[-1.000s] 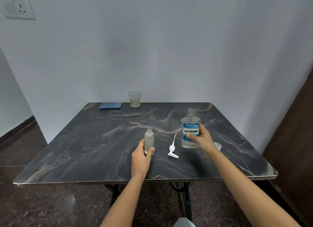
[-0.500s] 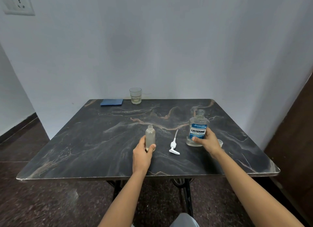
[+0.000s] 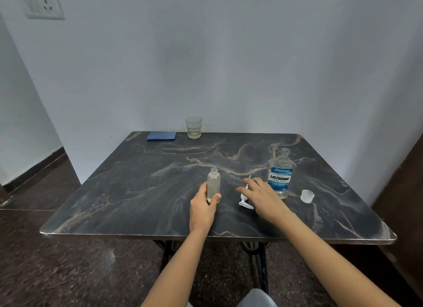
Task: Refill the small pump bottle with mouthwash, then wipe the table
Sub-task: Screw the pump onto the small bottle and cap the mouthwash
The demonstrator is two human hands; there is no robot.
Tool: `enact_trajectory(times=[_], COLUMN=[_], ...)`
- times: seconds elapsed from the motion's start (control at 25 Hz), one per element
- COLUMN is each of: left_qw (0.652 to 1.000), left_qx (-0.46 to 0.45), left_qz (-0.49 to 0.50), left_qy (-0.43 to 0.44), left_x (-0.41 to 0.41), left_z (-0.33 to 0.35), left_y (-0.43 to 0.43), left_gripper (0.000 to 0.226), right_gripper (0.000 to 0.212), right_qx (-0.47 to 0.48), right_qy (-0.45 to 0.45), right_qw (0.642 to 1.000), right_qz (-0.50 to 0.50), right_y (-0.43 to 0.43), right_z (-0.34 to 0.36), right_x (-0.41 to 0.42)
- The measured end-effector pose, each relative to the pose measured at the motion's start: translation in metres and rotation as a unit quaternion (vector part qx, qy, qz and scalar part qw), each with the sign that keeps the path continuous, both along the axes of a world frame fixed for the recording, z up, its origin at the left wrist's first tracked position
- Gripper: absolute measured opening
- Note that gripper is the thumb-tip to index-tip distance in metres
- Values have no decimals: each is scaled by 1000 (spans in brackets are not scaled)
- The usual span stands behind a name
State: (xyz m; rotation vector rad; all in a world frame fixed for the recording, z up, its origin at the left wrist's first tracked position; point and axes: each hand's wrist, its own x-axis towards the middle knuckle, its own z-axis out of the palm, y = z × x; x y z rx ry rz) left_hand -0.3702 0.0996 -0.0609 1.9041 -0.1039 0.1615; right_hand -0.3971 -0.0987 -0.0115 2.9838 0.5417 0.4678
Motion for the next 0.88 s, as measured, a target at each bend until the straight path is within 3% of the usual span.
enact_trajectory(times=[0.12, 0.28, 0.4, 0.52, 0.6, 0.64, 0.88], left_qw=[1000, 1000, 1000, 1000, 1000, 1000, 1000], left_qx=[1, -3, -6, -1, 2, 3, 10], left_qz=[-1, 1, 0, 2, 4, 4, 4], left_qy=[-7, -4, -5, -1, 6, 9, 3], left_x=[-1, 0, -1, -1, 0, 0, 0], left_z=[1, 0, 1, 2, 2, 2, 2], left_y=[0, 0, 0, 0, 0, 1, -1], left_gripper=[43, 42, 39, 44, 48, 48, 41], right_gripper=[47, 34, 27, 17, 18, 19, 10], right_qx=[-82, -39, 197, 457, 550, 565, 481], right_qy=[81, 97, -19, -168, -160, -149, -120], right_qw=[993, 994, 977, 872, 818, 809, 864], right_qz=[-16, 37, 72, 54, 53, 60, 83], right_y=[8, 12, 20, 43, 60, 66, 78], right_z=[8, 7, 27, 75, 106, 115, 113], right_x=[22, 34, 34, 28, 23, 22, 26])
